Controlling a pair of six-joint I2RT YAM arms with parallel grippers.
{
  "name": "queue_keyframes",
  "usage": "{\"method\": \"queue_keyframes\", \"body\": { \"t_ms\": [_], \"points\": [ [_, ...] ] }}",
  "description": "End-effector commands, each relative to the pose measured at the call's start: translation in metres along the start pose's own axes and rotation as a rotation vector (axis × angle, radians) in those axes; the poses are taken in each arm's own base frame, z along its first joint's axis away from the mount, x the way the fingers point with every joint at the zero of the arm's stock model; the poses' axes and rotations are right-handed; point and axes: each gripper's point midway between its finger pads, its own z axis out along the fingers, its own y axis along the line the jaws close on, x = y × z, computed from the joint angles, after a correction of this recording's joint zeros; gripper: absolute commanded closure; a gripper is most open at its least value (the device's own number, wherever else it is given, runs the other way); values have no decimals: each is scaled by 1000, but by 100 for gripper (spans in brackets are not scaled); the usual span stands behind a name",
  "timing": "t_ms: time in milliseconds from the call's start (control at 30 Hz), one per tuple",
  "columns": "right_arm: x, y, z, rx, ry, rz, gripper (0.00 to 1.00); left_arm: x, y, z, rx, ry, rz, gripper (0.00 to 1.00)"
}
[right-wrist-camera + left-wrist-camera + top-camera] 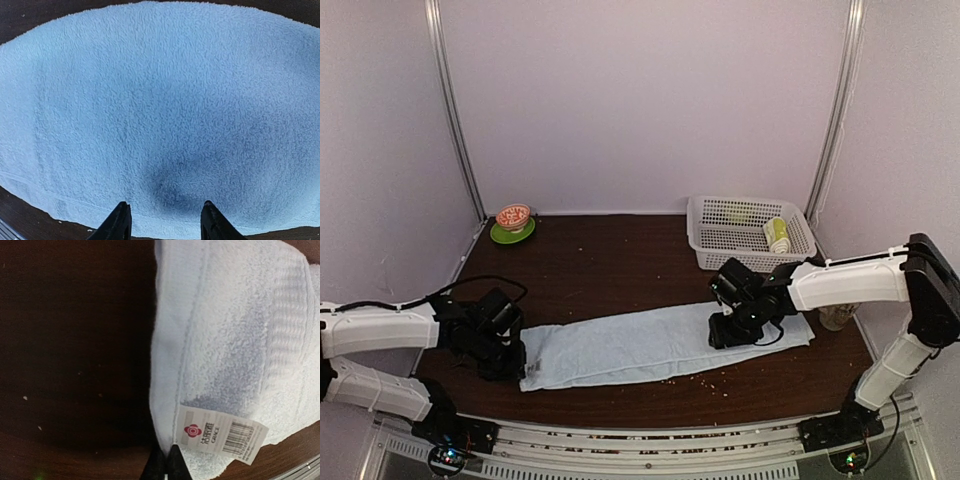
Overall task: Roll the towels
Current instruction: Smooth out the towel at the center of the board.
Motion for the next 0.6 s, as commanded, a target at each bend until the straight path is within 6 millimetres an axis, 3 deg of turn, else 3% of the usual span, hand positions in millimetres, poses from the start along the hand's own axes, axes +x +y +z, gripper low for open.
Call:
{"method": "queue_keyframes", "body": {
  "t_ms": [0,233,367,567],
  "points": [
    [6,6,3,48,6,-79,52,-14,-14,-10,40,-44,22,100],
    [13,47,-2,45,-20,-229,49,-14,-13,-13,53,-58,19,100],
    [19,61,4,63,-15,-285,46,-15,-14,-15,57,-63,23,100],
    [13,72,15,91,-30,-316,44,-15,-13,-15,51,-64,33,100]
  ]
}}
